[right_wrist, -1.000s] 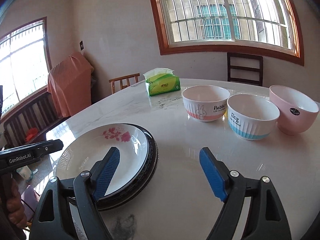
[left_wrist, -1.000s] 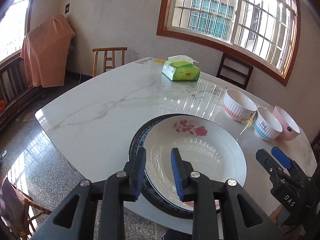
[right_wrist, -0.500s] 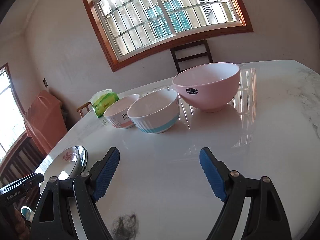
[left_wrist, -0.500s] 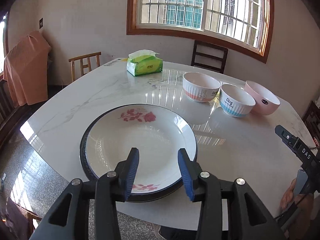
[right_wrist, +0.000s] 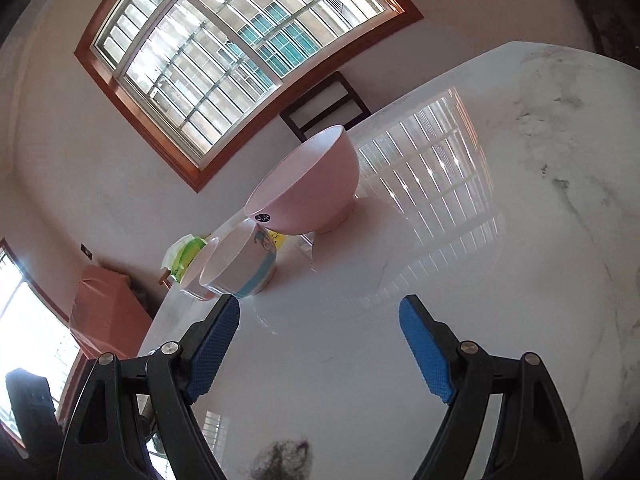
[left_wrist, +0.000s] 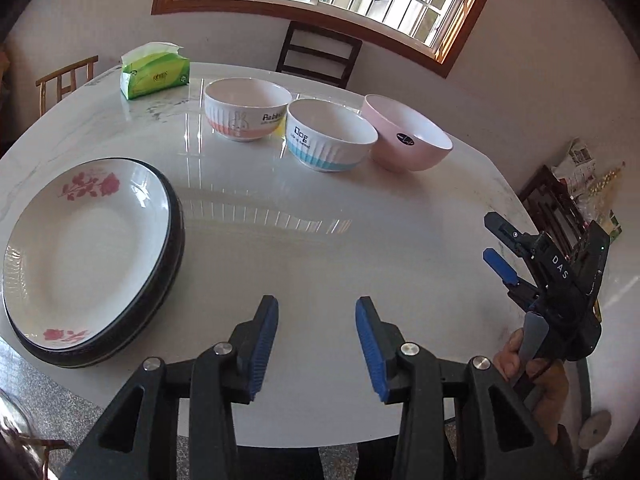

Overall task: Organize plates and bowls
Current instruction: 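Move both open tools to the rim of the pink bowl, then close the left tool on the pink bowl rim while the right tool grips it too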

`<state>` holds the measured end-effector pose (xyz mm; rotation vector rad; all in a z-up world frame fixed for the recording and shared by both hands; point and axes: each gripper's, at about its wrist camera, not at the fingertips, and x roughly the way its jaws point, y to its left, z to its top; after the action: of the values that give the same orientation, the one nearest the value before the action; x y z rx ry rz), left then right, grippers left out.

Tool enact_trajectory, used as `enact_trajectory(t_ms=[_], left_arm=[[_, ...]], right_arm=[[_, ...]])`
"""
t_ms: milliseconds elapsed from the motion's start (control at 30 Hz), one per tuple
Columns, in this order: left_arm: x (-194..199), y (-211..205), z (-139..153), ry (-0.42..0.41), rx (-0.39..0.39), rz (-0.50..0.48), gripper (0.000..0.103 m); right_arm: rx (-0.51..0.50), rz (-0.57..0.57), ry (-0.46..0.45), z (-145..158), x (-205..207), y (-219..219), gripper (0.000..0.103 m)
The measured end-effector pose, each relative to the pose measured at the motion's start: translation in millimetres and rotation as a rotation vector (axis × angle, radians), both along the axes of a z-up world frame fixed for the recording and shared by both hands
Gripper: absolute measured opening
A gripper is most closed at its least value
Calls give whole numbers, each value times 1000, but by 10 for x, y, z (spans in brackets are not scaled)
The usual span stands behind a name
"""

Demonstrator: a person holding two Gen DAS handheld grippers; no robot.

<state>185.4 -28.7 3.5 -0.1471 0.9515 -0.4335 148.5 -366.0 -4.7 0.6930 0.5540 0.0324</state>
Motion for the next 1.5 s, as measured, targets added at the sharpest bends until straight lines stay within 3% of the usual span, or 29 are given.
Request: enact_trajectory(t_ms=[233, 400, 533, 700, 833, 1033, 1300, 1500], left_arm=[[193, -340, -1, 98, -79, -73, 41], [497, -532, 344, 61, -133, -96, 41], [779, -695, 569, 3, -106, -80, 41], [1230, -910, 760, -22, -96, -77, 41], [1693, -1058, 857, -38, -84, -55, 41], [2304, -1325, 737, 7, -15, -63, 41], [2808, -1472, 411, 109, -4, -51, 41], [2941, -1551, 306, 126, 27, -48, 41]], right_arm=[[6, 16, 13, -12, -12, -141, 80], [85, 28, 26, -95, 0, -263, 80], [88, 42, 47, -110, 41, -249, 80], [-30, 88, 103, 4, 211, -213, 66], [12, 80, 89, 240, 426, -471, 62], [-28, 130, 121, 576, 1007, -661, 56], [-16, 161, 206, 571, 1622, -759, 54], [-46, 153, 268, 494, 1865, -690, 52]])
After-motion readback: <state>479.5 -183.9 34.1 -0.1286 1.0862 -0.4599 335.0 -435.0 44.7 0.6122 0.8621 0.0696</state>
